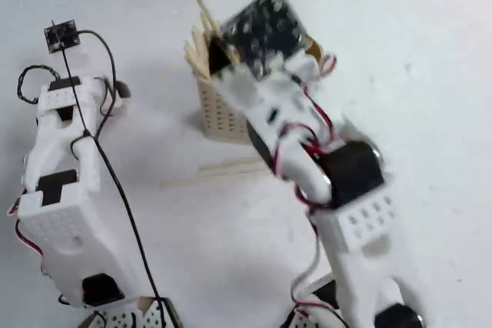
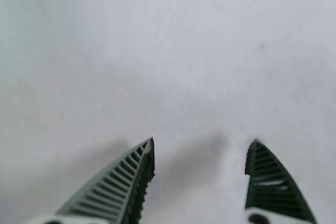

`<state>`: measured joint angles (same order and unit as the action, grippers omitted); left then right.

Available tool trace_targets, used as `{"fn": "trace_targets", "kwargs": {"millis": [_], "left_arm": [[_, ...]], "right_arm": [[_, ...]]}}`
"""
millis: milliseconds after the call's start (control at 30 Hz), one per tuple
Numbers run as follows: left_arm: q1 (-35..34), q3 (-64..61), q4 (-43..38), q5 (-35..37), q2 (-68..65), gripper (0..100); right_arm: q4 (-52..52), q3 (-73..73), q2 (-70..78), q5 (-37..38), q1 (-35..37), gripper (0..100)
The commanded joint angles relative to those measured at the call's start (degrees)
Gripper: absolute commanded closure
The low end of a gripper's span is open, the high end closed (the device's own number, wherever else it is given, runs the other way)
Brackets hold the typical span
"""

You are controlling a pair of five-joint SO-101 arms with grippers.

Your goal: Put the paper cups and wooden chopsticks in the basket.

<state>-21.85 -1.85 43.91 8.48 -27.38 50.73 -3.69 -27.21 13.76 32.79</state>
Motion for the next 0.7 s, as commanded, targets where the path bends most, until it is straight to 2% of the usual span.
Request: {"fn": "trace_targets", "kwargs": {"millis": [0,100,367,567,667], "left_arm": [[0.4,2.4,0.1,-0.7,0.3,72],[0.4,2.4,0.1,-0.7,0.3,72],[0.4,2.4,0.0,-0.7,0.3,72],[0.4,2.4,0.0,-0.7,0.3,72],[0.4,2.4,0.0,-0.7,0.2,72]], "right_arm": [[-14.5,-3.3,5.0,-4.6,-0.7,98.1],[-18.2,-3.3,9.5,-5.0,-1.0,98.1],[-18.2,-3.4,15.1,-4.9,-3.4,97.8],[-18.0,-1.2,14.7,-4.9,-4.1,86.1],[-13.8,-1.1,13.7,-4.9,-4.0,84.0]]}}
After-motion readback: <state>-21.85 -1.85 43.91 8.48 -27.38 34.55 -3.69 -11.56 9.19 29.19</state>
